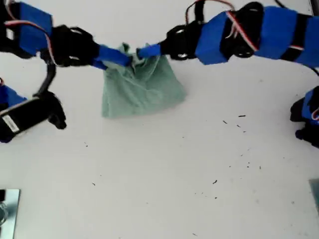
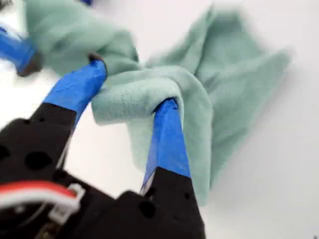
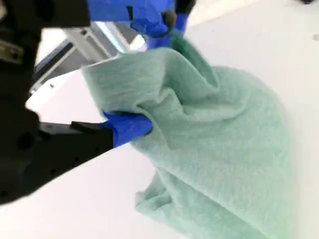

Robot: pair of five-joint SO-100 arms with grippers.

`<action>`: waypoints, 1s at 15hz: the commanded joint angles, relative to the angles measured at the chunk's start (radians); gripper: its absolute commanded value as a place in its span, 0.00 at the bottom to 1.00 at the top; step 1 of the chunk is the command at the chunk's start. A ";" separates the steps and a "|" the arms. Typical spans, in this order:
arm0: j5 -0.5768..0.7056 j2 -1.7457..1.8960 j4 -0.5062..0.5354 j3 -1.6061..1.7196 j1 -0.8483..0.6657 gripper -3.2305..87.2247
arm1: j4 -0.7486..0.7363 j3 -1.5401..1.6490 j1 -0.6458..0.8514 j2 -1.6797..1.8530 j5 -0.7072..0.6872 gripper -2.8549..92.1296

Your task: Fold t shirt

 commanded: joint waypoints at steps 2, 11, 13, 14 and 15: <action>-0.020 0.555 -0.049 0.489 -0.120 0.31 | -0.173 0.643 0.121 0.618 0.110 0.26; -0.281 1.335 -0.198 1.226 0.195 0.23 | 0.342 1.324 -0.021 1.675 0.179 0.28; -0.288 1.381 -0.193 1.295 0.199 0.20 | 0.462 1.393 -0.026 1.675 0.236 0.28; -0.293 1.381 -0.206 1.335 0.193 0.19 | 0.532 1.439 -0.021 1.675 0.265 0.27; -0.318 1.381 -0.212 1.401 0.179 0.19 | 0.577 1.489 -0.021 1.675 0.291 0.24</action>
